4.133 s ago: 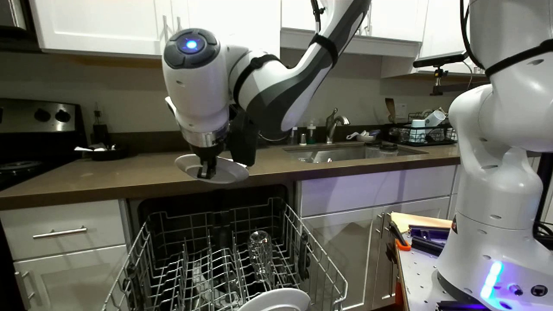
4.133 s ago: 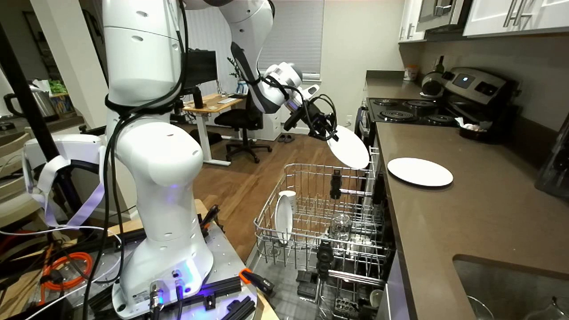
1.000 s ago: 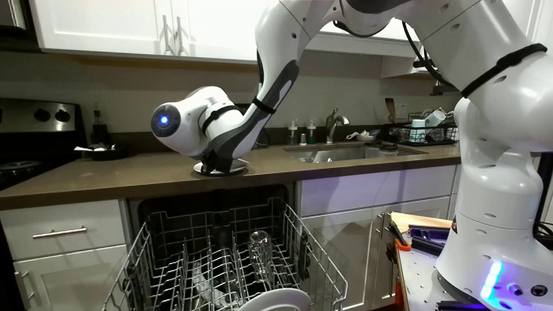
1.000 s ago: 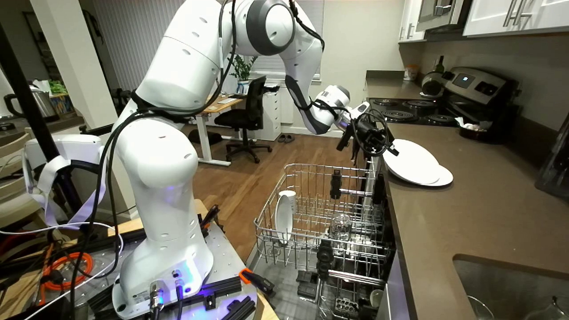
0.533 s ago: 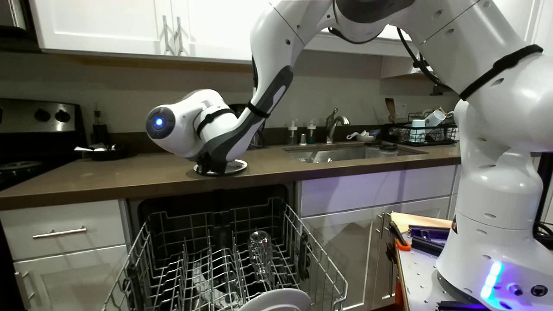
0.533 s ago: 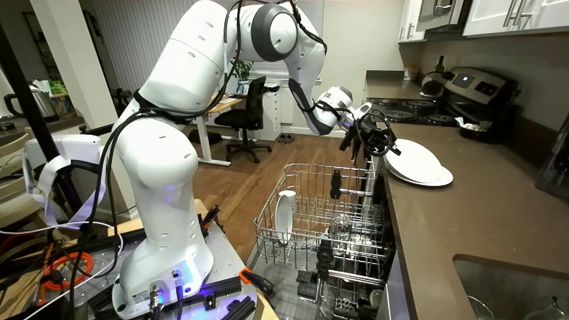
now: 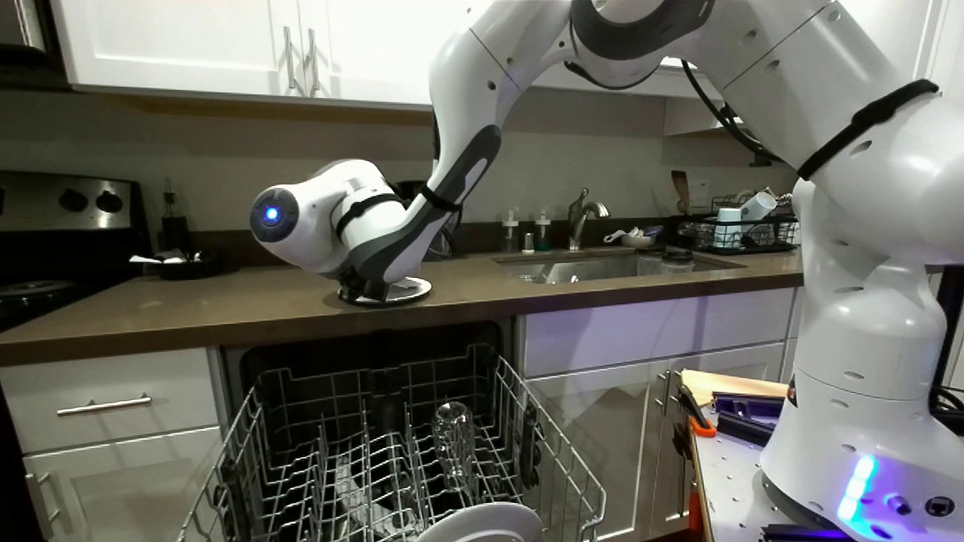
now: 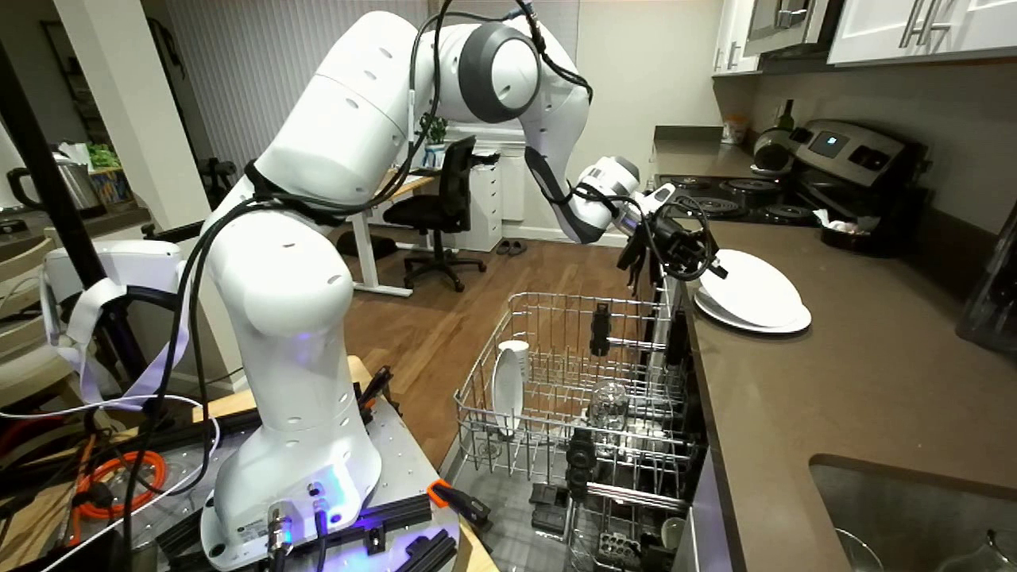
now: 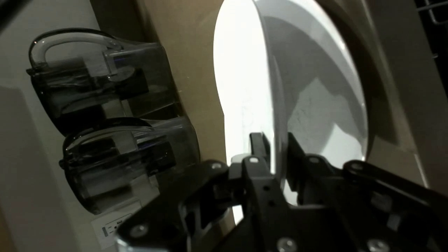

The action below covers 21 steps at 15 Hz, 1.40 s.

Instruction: Remove the plate from the dishwasher and put it on the counter

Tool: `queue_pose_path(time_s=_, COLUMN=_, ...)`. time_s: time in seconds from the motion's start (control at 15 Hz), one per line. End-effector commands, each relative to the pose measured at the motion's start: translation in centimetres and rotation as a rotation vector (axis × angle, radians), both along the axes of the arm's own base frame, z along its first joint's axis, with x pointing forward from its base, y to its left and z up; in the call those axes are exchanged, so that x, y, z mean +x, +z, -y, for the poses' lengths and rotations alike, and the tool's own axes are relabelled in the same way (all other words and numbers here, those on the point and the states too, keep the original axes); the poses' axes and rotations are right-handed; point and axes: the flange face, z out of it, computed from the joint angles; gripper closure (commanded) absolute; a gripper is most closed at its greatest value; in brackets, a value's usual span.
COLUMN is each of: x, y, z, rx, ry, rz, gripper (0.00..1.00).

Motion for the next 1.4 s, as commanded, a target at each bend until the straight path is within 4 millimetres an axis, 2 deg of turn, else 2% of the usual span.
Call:
queue_pose_path(time_s=0.0, x=0.9, y=0.9, z=0.5, rx=0.004, ry=-0.015, rz=-0.029, gripper=0.77)
queue_pose_path(time_s=0.47, x=1.2, y=0.7, z=0.8, rx=0.041, ry=-0.031, rz=-0.039, gripper=0.72)
queue_pose_path(time_s=0.73, x=0.9, y=0.4, z=1.8, rx=0.072, ry=-0.058, rz=-0.047, gripper=0.71)
queue_pose_path(time_s=1.0, x=0.7, y=0.0, z=3.2, rx=0.096, ry=-0.085, rz=-0.060, gripper=0.61)
queue_pose_path(time_s=1.07, x=0.7, y=-0.1, z=3.3, rx=0.102, ry=-0.088, rz=-0.063, gripper=0.62)
queue_pose_path(time_s=1.2, x=0.7, y=-0.5, z=3.3, rx=0.117, ry=-0.087, rz=-0.072, gripper=0.47)
queue_pose_path(time_s=1.27, x=0.6, y=-0.5, z=3.1, rx=0.126, ry=-0.083, rz=-0.076, gripper=0.36)
queue_pose_path(time_s=1.33, x=0.6, y=-0.5, z=2.9, rx=0.132, ry=-0.076, rz=-0.077, gripper=0.32)
